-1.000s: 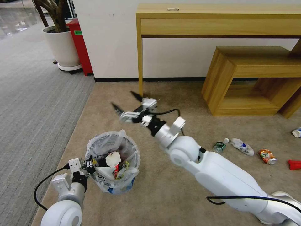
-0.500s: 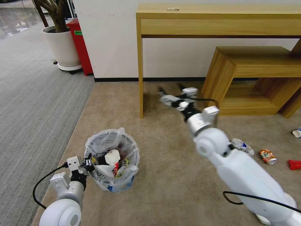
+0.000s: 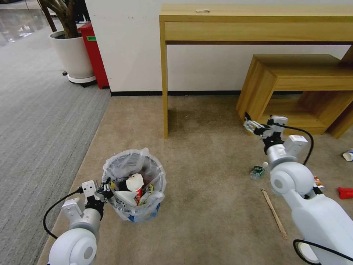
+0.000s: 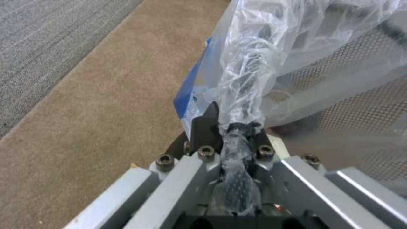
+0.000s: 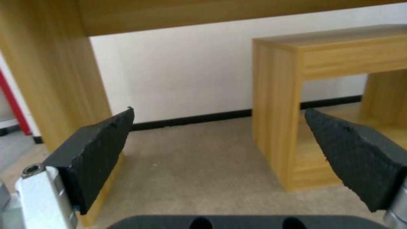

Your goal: Pick up the trash bin and place the garbage on the floor into it.

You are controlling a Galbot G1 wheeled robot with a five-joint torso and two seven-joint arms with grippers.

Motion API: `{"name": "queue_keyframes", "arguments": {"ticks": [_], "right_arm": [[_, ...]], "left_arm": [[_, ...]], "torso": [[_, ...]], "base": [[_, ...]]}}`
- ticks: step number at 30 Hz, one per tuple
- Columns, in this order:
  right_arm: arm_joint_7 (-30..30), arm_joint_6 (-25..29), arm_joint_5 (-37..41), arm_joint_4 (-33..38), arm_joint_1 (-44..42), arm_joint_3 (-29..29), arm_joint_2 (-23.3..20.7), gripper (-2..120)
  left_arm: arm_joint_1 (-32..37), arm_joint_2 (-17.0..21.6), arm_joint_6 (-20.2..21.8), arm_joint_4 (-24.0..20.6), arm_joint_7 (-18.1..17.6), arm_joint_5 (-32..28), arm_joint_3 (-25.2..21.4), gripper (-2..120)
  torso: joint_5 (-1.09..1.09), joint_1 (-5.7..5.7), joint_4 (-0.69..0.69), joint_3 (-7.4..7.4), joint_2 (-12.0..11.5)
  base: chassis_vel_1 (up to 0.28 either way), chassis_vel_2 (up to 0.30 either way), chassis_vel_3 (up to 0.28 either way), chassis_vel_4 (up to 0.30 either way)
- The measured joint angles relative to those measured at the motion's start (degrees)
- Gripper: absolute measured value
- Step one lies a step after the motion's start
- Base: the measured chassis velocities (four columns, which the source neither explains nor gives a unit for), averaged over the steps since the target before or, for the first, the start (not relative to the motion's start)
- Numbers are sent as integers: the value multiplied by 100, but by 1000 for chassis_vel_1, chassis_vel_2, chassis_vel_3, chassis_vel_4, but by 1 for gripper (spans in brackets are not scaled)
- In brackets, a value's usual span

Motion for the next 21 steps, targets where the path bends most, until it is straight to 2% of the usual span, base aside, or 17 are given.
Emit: {"name": "queue_keyframes", "arguments": {"ticks": [2, 6, 15, 21], "right_arm": [[-97, 114, -20, -12, -283, 271, 0, 100], [-258, 330, -152, -63, -584, 423, 17, 100], [-413, 512, -273, -127, -985, 624, 89, 100], [-475, 591, -390, -226, -1109, 687, 155, 96]], "left_arm": [[-27, 15, 1, 14, 27, 8, 6, 2], [-27, 3, 1, 20, 65, 60, 2, 2], [-20, -52, 111, 35, 168, 251, -39, 2], [12, -53, 176, 37, 400, 452, -97, 2]], "torso": [[-1, 0, -1, 0, 1], [0, 0, -1, 0, 0], [0, 0, -1, 0, 0], [-1, 0, -1, 0, 0]], "base": [[0, 0, 0, 0], [0, 0, 0, 0], [0, 0, 0, 0], [0, 0, 0, 0]]}}
